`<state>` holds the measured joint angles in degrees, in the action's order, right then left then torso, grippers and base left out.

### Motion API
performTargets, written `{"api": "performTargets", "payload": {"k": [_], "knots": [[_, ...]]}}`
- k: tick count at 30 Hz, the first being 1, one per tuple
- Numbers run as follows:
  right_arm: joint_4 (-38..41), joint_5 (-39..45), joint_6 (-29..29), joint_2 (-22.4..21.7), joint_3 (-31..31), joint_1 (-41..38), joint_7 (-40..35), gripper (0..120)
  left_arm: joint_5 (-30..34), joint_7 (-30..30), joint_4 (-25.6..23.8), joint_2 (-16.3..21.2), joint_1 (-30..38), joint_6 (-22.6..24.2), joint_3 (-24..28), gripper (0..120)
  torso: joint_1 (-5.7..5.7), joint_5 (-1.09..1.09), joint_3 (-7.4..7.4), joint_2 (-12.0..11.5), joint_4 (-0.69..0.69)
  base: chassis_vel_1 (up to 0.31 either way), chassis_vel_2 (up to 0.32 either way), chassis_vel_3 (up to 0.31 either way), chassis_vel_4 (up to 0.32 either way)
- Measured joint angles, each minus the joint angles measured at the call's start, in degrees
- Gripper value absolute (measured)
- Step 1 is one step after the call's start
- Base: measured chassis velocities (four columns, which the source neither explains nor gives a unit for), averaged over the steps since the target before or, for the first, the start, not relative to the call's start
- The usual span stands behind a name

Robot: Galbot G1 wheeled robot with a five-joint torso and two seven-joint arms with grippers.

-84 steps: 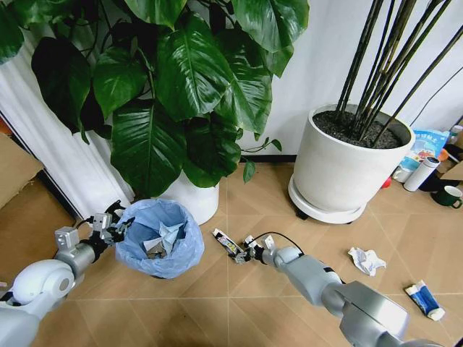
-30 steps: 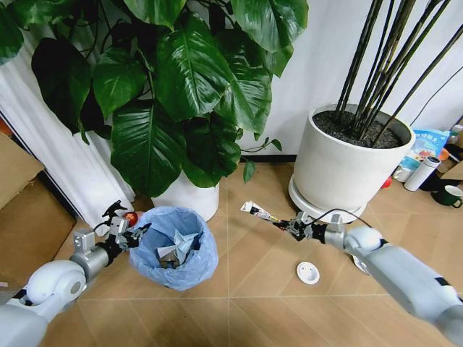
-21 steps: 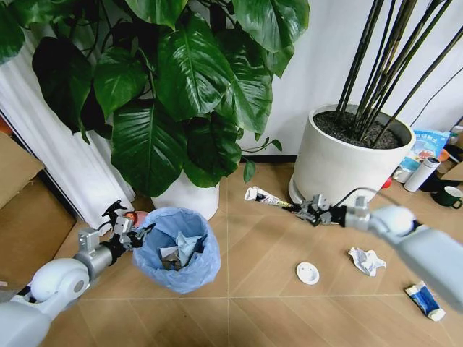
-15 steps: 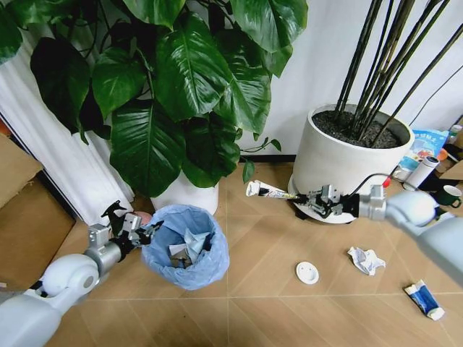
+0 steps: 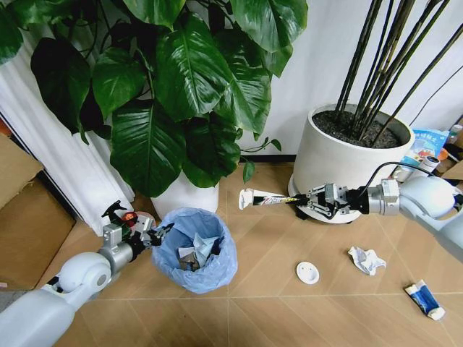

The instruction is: Pick up the trash bin and place the garbage on the floor into it.

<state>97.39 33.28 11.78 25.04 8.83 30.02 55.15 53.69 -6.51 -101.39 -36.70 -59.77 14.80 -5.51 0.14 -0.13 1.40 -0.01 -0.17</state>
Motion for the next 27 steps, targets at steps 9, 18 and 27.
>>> {"api": "performTargets", "payload": {"k": [9,18,27], "knots": [[-9.5,-2.9,0.6,14.6,22.2,-22.6,2.5,0,-0.3,0.1,-1.4,0.7,-3.7,0.0,-3.5,0,0.01,0.02,0.01,0.0,0.09,0.000,0.000,0.000,0.000],[-14.2,-2.6,0.7,21.2,29.6,-28.1,2.8,0,-0.3,-0.2,-1.5,1.2,-4.6,-0.2,-4.7,0,0.01,0.01,0.01,0.0,-0.04,0.000,0.000,0.000,0.000],[-17.4,-3.8,1.3,24.9,32.5,-30.9,5.5,0,0.0,-0.5,-1.4,1.5,-3.5,-0.2,-3.2,0,0.01,0.00,0.00,0.0,0.03,0.000,0.000,0.000,0.000]]}}
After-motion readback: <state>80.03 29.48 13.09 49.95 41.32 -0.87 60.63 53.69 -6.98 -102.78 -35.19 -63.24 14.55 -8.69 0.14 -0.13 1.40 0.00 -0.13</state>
